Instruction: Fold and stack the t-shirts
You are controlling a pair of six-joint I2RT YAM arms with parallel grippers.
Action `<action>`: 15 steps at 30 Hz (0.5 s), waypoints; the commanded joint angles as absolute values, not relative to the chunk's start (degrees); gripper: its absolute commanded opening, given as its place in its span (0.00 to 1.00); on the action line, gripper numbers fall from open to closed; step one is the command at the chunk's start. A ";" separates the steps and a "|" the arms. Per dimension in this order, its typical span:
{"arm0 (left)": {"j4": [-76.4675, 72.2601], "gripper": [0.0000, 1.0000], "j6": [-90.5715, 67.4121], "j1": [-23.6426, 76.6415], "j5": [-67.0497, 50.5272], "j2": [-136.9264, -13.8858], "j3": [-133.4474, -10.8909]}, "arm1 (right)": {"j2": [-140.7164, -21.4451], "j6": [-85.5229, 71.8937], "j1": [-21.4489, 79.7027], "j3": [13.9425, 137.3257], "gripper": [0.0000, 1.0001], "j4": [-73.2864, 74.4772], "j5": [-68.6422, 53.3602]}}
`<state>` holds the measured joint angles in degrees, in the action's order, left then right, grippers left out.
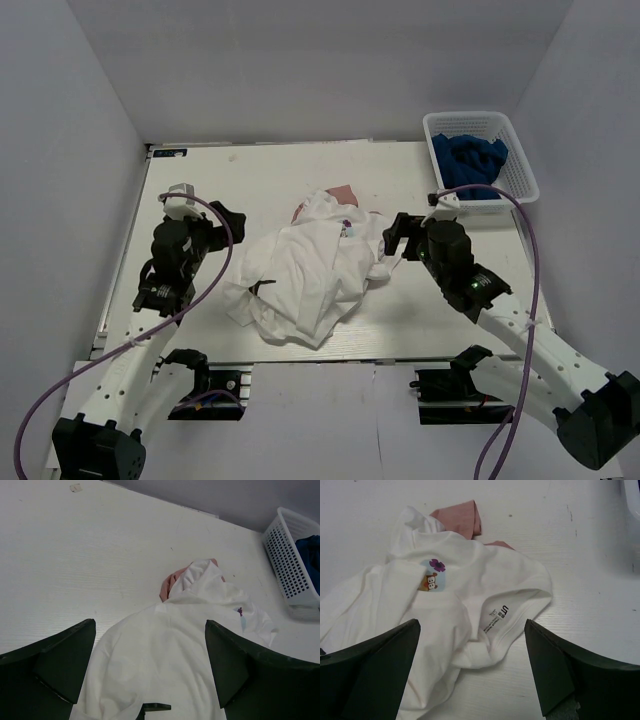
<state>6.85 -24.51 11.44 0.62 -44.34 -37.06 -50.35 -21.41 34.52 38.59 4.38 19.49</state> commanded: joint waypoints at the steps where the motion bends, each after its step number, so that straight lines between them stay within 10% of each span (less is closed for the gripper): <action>1: 6.42 1.00 -24.96 11.60 -0.70 -44.30 -37.44 | -51.33 -23.72 34.63 42.09 0.90 8.08 23.71; 15: 6.42 1.00 -24.96 11.60 -0.62 -43.59 -36.21 | -64.69 -21.44 34.98 49.66 0.90 13.12 20.58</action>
<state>6.81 -24.71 11.44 -0.14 -44.51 -36.56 -65.52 -22.02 34.63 48.45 16.64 25.52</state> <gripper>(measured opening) 0.995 0.904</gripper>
